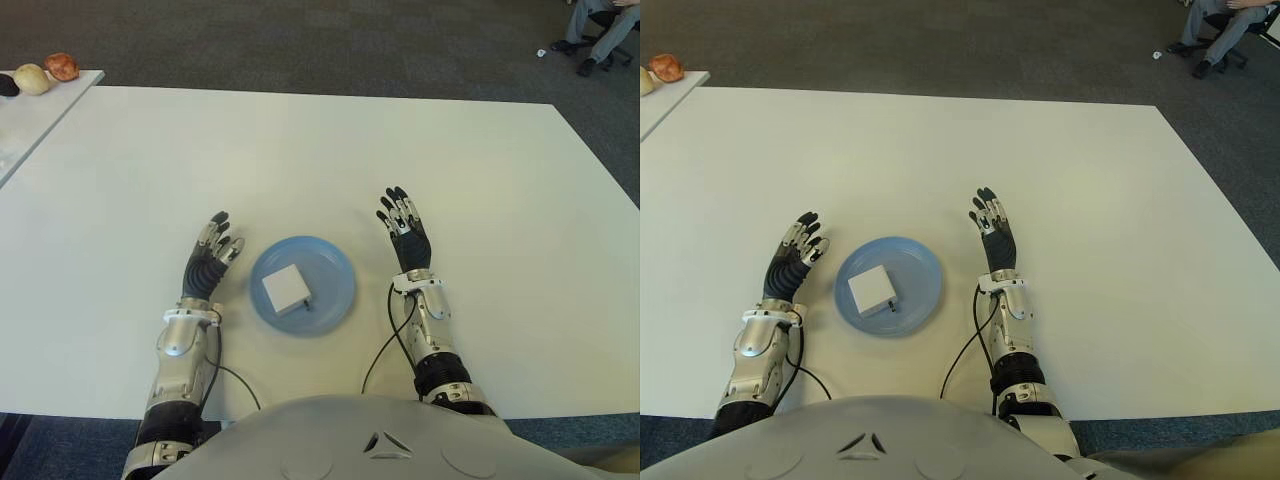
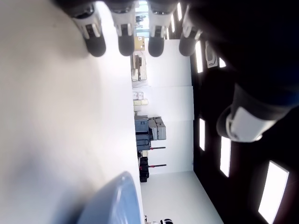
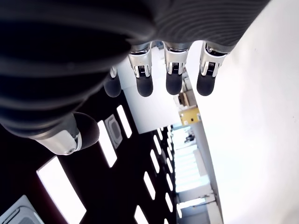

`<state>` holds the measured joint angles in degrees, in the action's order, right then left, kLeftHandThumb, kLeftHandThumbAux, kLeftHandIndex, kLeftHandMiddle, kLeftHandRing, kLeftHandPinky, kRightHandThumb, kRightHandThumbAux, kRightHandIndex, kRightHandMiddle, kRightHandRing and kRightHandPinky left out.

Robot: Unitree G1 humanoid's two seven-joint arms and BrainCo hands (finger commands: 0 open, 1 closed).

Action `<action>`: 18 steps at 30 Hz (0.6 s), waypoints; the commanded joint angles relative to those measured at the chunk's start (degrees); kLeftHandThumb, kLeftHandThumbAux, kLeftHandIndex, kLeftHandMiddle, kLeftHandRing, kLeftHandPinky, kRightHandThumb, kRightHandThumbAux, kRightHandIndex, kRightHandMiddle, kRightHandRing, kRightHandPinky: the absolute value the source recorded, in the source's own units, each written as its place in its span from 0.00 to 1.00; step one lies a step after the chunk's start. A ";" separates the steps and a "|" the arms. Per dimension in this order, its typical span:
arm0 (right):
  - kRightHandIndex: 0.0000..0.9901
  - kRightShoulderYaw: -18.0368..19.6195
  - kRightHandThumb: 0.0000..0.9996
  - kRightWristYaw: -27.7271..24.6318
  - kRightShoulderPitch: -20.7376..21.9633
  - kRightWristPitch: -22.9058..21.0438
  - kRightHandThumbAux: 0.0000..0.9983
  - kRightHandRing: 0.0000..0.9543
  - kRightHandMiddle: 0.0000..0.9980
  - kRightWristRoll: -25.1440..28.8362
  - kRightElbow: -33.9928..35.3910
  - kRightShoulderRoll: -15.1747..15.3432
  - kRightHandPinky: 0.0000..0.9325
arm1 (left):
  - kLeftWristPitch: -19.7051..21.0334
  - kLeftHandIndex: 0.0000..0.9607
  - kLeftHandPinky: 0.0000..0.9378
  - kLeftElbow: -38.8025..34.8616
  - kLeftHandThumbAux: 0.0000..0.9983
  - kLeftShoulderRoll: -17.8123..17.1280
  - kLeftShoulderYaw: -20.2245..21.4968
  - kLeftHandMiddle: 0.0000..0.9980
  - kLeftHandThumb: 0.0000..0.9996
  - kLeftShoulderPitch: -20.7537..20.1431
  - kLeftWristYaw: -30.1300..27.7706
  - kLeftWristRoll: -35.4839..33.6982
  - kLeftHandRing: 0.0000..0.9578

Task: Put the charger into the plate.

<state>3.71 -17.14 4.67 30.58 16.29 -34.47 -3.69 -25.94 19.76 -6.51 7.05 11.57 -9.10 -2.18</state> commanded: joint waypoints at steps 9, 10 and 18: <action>0.05 0.84 0.06 0.83 -4.18 0.90 0.48 0.06 0.07 -0.38 -6.08 -3.31 0.09 | -2.13 0.00 0.00 10.66 0.53 -1.70 -1.69 0.00 0.00 -1.63 -1.23 0.65 0.00; 0.05 0.90 0.06 0.83 -4.05 1.03 0.49 0.06 0.07 -0.37 -6.39 -3.34 0.09 | -2.45 0.00 0.00 11.39 0.53 -1.81 -1.72 0.00 0.00 -1.89 -1.24 0.64 0.00; 0.05 0.86 0.05 1.25 -3.47 1.61 0.50 0.06 0.08 -0.70 -7.47 -3.42 0.10 | -3.80 0.00 0.00 14.91 0.53 -2.42 -2.01 0.00 0.00 -3.17 -1.83 0.37 0.00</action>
<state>3.60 -16.40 5.46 31.25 15.75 -36.17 -3.70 -32.09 29.42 -9.28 5.75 6.47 -10.08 -2.20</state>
